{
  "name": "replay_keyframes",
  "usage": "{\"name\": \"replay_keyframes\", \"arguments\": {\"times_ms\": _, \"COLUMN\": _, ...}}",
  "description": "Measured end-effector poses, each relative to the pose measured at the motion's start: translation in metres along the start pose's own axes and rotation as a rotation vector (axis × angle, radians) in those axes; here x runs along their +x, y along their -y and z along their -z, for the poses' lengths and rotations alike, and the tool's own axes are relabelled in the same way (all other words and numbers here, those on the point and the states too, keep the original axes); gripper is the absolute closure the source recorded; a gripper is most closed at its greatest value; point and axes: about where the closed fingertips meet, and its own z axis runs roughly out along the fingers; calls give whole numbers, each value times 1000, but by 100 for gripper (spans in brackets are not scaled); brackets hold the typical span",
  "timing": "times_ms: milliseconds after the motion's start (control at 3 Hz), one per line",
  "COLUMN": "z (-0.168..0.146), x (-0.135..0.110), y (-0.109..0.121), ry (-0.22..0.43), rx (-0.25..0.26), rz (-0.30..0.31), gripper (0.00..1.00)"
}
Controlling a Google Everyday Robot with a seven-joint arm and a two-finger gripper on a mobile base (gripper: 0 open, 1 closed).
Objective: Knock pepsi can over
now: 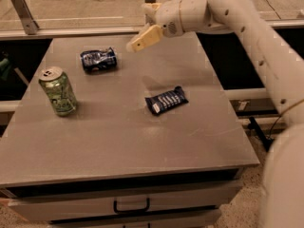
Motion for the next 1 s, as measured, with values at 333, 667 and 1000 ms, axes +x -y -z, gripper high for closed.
{"name": "replay_keyframes", "arguments": {"times_ms": 333, "z": 65, "x": -1, "y": 39, "ry": -113, "rx": 253, "rz": 83, "gripper": 0}}
{"name": "replay_keyframes", "arguments": {"times_ms": 667, "z": 138, "x": -26, "y": 68, "ry": -240, "rx": 504, "rz": 230, "gripper": 0}}
{"name": "replay_keyframes", "arguments": {"times_ms": 1000, "z": 149, "x": -45, "y": 81, "ry": -233, "rx": 580, "rz": 285, "gripper": 0}}
